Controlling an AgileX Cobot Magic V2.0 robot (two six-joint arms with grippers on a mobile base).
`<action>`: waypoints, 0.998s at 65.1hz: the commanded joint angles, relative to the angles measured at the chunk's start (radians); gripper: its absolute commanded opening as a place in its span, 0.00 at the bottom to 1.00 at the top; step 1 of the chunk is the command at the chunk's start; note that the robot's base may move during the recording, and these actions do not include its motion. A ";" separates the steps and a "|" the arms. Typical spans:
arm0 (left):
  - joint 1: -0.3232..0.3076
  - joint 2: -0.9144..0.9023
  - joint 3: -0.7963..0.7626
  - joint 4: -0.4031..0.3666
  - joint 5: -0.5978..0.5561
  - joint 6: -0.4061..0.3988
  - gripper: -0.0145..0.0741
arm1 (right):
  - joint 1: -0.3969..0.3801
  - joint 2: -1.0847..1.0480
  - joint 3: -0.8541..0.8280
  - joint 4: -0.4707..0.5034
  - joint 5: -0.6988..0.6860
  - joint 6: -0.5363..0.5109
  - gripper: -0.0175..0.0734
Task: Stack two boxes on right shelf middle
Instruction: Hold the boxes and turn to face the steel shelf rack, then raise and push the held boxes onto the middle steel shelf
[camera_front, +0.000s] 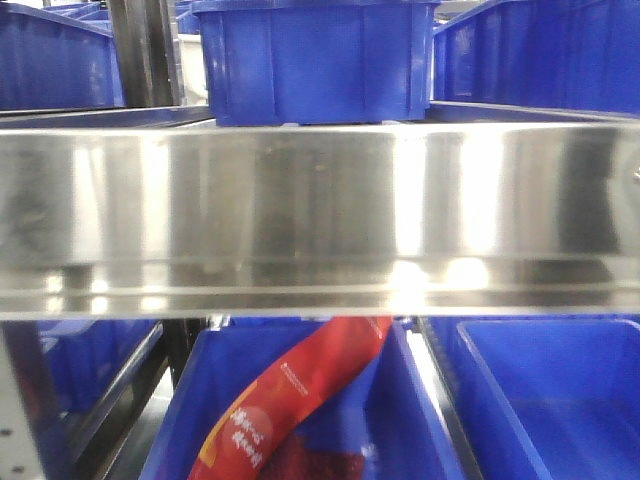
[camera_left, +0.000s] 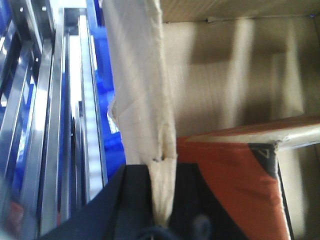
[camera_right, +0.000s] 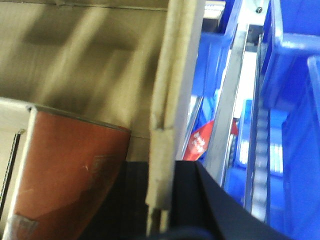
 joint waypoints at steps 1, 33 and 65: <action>0.004 -0.017 -0.017 0.060 -0.040 -0.003 0.04 | -0.008 -0.013 -0.008 -0.044 -0.032 -0.012 0.02; 0.004 0.017 -0.017 0.060 -0.043 -0.003 0.04 | -0.008 -0.013 -0.008 -0.044 -0.032 -0.012 0.02; 0.004 0.017 -0.017 0.060 -0.043 -0.003 0.04 | -0.008 -0.013 -0.008 -0.044 -0.032 -0.012 0.02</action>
